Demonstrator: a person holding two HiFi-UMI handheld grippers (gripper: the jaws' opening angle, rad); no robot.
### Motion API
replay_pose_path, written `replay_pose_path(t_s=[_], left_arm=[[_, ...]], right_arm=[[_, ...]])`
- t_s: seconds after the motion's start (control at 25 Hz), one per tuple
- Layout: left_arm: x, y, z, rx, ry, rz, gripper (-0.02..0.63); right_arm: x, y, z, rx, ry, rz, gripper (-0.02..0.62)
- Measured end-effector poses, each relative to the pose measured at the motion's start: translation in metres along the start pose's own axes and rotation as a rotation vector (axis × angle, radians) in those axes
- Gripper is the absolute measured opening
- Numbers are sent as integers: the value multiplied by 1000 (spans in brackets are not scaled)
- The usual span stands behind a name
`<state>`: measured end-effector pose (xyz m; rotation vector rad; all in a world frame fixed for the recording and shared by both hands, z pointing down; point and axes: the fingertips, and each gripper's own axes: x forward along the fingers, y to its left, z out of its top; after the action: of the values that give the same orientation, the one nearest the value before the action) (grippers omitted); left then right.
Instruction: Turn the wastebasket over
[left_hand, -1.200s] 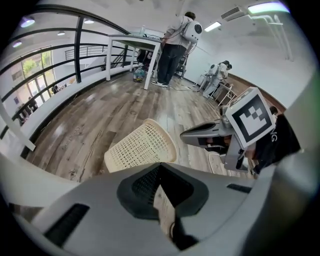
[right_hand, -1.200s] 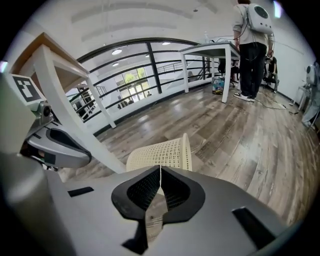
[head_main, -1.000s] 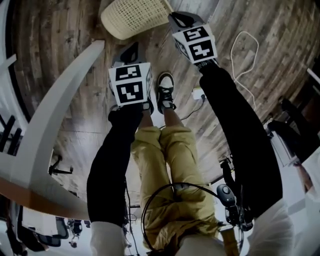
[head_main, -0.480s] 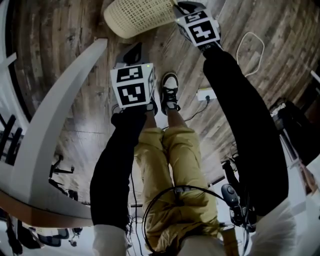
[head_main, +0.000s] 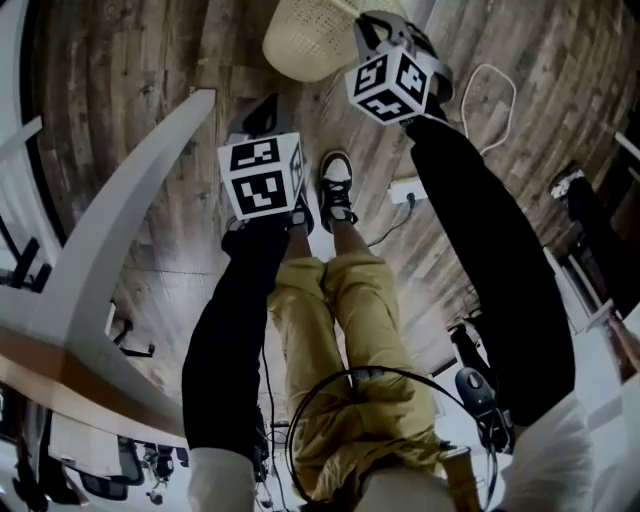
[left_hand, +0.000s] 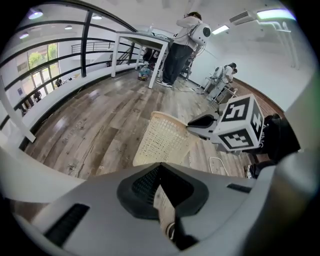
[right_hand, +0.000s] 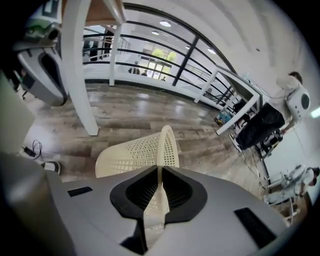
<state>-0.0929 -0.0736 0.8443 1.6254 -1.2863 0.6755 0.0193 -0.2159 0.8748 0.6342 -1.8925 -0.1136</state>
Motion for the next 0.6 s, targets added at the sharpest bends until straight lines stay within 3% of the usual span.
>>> replay_pose_path(t_s=[0.2,0.36,0.6], left_arm=[[2,-6,-8,12,10,-2,2],[1,-2,-36,38,58,13,2],[-2,10,-74,56,117,32,2]], right_arm=[[-26,53,2,-169,-86,90,49],[-50,133,-13,-211,-105,315,52],[-60,238,-59,-335,-10,602,66]])
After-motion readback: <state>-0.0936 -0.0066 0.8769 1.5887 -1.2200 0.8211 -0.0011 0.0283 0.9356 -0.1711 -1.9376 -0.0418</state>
